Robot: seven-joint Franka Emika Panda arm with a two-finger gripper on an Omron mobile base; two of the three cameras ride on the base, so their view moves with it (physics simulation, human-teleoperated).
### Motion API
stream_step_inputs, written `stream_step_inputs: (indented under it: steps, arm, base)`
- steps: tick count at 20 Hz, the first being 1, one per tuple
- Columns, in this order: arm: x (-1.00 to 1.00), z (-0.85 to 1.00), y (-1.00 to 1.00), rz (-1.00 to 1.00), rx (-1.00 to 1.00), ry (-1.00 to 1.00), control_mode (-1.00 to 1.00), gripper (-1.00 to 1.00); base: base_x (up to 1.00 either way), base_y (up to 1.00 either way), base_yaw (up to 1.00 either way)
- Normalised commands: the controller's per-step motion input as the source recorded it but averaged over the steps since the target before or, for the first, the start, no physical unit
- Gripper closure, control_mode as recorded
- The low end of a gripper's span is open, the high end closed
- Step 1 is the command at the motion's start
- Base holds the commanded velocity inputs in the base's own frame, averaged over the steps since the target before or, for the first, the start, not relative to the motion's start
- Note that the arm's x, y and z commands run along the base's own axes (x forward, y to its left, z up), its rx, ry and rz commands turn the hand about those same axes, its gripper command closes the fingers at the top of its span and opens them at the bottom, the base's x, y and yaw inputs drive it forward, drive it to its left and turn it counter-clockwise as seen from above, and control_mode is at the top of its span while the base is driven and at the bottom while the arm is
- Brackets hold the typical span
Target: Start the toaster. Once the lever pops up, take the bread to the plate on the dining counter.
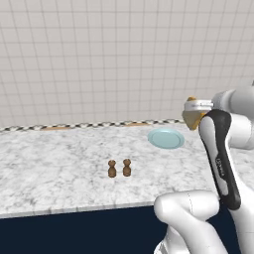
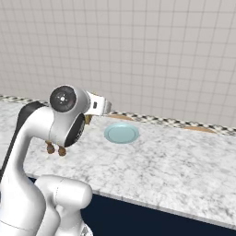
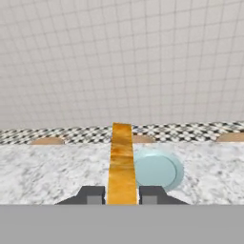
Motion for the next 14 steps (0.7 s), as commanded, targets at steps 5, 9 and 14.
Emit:
stream_step_inputs:
  steps: [5,9,14]
  arm:
    - [1.00,-0.20,0.00,0.07,0.04,0.07,-1.00,1.00]
    - [0.99,-0.23,-0.19,0.06,0.01,0.23,-1.00,1.00]
    - [0.69,-0.43,-0.34,0.09,0.00,0.26,-1.00,1.00]
  base:
    - [0.00,0.00,0.00]
    - [0.00,0.00,0.00]
    - [0.00,0.00,0.00]
